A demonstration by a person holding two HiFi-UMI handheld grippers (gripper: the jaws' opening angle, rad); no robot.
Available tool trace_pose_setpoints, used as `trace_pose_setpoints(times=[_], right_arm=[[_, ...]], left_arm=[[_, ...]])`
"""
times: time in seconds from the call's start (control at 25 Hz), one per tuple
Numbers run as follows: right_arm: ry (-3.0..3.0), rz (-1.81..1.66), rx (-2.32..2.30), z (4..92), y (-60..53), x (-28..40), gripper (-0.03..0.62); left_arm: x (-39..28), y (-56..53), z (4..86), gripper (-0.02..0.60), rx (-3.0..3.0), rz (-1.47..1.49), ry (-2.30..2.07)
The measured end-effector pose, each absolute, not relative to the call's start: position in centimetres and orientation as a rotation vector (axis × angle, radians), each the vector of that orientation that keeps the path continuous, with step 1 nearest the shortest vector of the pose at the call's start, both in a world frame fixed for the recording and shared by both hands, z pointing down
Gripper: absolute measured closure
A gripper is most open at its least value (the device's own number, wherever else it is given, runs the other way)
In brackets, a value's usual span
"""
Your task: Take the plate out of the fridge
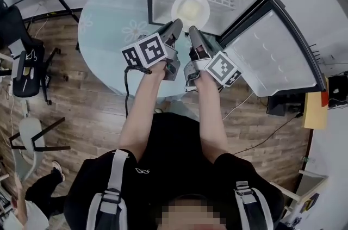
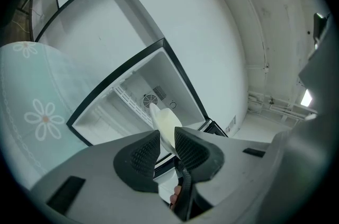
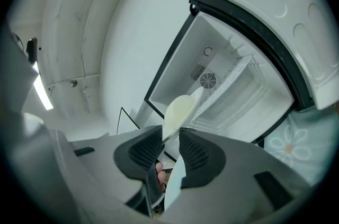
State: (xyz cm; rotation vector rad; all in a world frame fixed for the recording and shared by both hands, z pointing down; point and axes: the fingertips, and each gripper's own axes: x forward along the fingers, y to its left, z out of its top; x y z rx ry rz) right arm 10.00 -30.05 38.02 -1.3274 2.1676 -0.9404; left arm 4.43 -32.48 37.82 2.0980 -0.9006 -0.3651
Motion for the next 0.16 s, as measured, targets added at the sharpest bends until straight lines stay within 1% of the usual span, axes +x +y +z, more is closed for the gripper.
trace_pose_setpoints(times=[0.16], right_arm=[[2.183,-0.942,-1.332,38.05,-30.36,10.50,0.490]], left_arm=[[4.94,-32.65,38.10,0.497,2.083,-0.372,-0.902]])
